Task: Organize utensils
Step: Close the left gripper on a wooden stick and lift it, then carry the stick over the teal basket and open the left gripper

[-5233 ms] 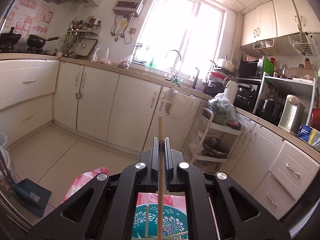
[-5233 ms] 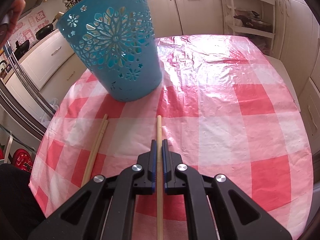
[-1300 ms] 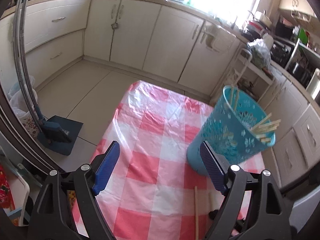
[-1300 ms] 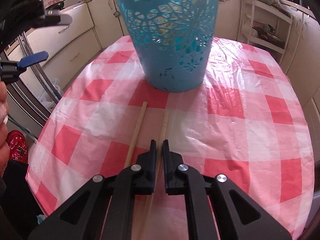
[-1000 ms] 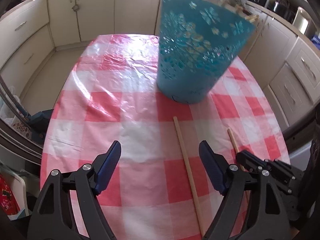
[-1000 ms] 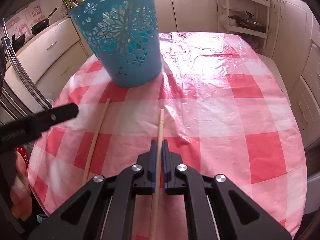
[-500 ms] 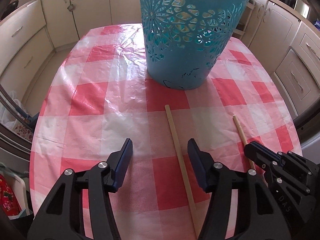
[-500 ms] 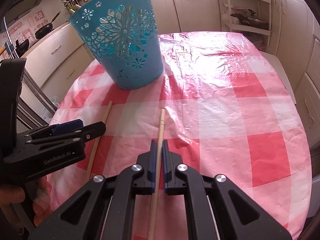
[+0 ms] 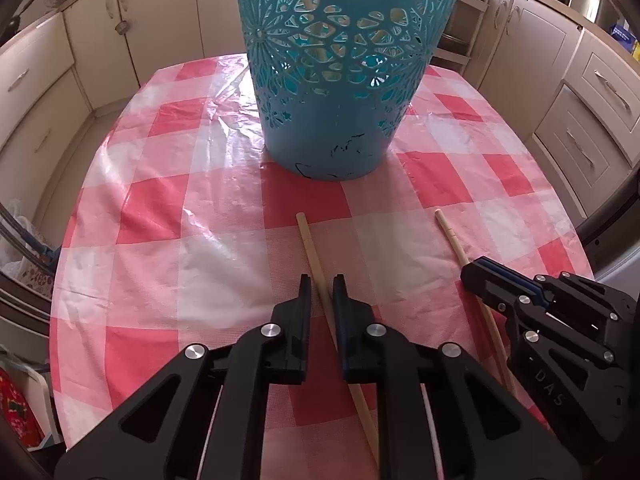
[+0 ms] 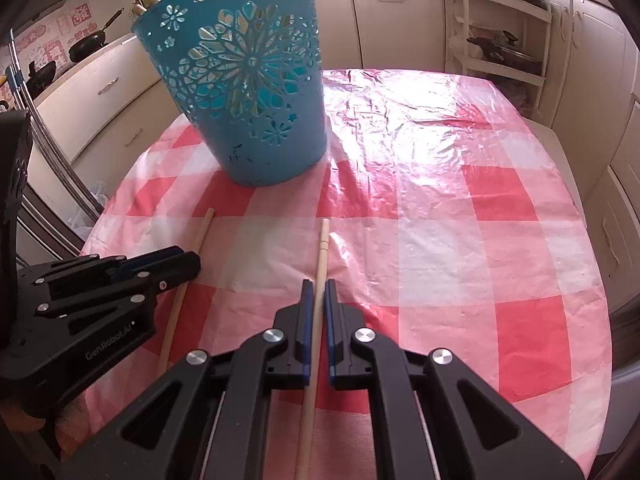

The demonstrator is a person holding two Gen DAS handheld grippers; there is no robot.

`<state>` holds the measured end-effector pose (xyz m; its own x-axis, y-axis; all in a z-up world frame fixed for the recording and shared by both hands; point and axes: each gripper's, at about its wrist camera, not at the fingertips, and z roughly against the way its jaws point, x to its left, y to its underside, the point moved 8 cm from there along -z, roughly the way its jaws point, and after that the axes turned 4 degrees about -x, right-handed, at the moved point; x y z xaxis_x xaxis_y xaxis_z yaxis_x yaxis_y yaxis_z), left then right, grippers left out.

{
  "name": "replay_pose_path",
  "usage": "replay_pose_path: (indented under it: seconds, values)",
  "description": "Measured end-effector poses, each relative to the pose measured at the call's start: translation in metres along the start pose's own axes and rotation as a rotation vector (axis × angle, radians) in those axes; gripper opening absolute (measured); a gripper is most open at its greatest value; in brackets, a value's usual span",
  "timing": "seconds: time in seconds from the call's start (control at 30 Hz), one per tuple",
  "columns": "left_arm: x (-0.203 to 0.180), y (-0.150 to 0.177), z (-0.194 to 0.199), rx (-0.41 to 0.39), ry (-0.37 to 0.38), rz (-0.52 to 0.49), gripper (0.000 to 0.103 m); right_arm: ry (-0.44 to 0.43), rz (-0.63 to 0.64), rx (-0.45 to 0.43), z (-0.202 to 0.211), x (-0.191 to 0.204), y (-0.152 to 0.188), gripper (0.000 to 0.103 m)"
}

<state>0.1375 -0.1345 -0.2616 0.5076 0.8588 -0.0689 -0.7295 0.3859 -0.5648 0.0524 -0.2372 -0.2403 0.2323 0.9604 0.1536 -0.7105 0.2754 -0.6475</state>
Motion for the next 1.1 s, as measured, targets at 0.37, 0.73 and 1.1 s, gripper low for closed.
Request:
replay_pose_path:
  seconds: [0.37,0.73,1.1]
  values:
    - [-0.001,0.000,0.003,0.050,0.067,0.013,0.005,-0.009,-0.008,-0.013,-0.004,-0.002,-0.003,0.006]
    - [0.027,-0.053,0.139,-0.177,0.194,0.128,0.005,-0.040,-0.046,-0.021,-0.003,-0.005,-0.003,0.005]
    - [0.018,-0.211,0.233,-0.682,0.140,0.122,0.005,-0.039,-0.052,-0.025,-0.003,-0.006,-0.003,0.005]
